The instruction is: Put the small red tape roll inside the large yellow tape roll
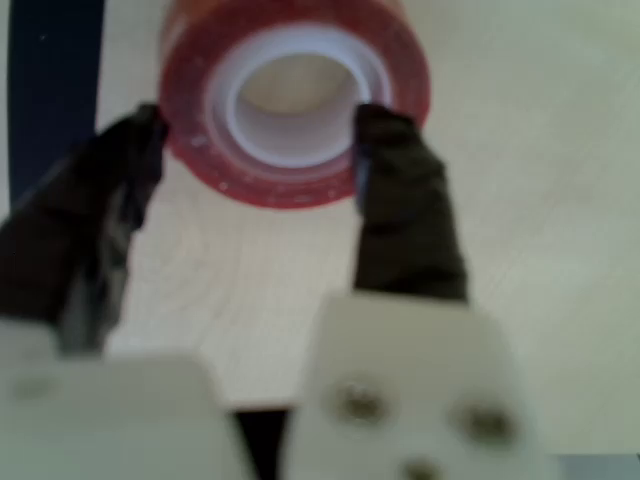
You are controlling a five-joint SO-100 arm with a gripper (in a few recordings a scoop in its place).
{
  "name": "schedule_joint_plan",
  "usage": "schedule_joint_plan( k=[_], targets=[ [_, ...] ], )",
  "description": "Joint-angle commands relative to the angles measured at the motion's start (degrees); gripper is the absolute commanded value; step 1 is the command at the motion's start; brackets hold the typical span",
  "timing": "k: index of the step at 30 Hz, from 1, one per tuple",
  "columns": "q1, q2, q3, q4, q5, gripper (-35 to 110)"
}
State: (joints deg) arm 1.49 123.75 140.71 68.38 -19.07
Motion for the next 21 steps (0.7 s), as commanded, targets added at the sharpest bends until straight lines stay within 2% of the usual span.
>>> schedule_joint_plan(
  k=[1,12,21],
  targets=[
    [-0.26,-0.53,-2.9,0.7,-1.93,22],
    [1.85,-9.4,0.7,-6.5,-4.04,23],
    [2.55,-20.3,-0.97,-11.16,-5.8,31]
  ],
)
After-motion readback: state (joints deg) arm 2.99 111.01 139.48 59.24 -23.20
